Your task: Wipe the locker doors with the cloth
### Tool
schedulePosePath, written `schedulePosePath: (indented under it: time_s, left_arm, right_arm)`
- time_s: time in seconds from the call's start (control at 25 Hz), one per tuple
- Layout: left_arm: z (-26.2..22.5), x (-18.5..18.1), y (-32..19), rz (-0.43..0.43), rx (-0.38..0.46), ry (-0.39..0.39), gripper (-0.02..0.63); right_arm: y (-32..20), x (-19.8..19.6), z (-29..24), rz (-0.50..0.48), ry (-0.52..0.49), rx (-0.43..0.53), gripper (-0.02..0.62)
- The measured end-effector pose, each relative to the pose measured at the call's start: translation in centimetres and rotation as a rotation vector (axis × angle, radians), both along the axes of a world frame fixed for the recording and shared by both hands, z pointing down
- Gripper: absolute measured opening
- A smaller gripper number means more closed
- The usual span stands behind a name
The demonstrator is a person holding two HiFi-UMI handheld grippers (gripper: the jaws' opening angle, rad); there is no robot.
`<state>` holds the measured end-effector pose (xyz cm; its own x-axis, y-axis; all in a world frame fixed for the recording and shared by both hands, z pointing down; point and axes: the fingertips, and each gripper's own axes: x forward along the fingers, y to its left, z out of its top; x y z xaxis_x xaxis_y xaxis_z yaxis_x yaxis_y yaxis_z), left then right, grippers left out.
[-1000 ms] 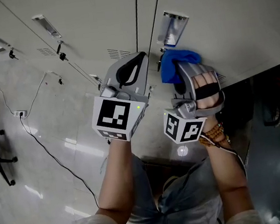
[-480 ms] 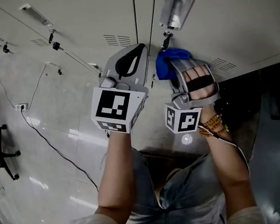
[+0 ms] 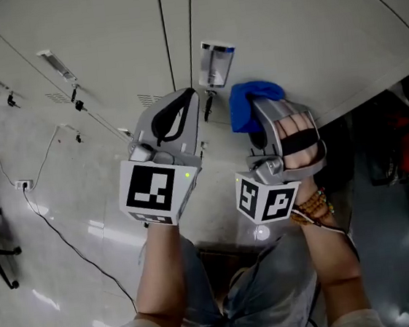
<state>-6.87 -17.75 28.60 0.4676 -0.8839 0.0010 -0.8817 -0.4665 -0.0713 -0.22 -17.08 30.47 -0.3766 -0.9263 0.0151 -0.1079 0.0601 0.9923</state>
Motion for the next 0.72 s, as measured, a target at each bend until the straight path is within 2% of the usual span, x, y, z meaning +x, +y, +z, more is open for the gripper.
schedulePosePath:
  time_s: [0.16, 0.32, 0.72]
  left_arm:
    - [-4.2, 1.2, -0.1, 0.011, 0.073, 0.028, 0.002]
    - [-7.9, 1.2, -0.4, -0.014, 0.122, 0.077, 0.002]
    - [-15.6, 1.9, 0.1, 0.000, 0.214, 0.033, 0.002]
  right_arm:
    - [-0.3, 0.0, -7.3, -0.001, -0.037, 0.088, 0.046]
    - [0.1, -0.9, -12.0, -0.017, -0.042, 0.143, 0.046]
    - [0.2, -1.0, -20.5, -0.015, -0.085, 0.247, 0.046]
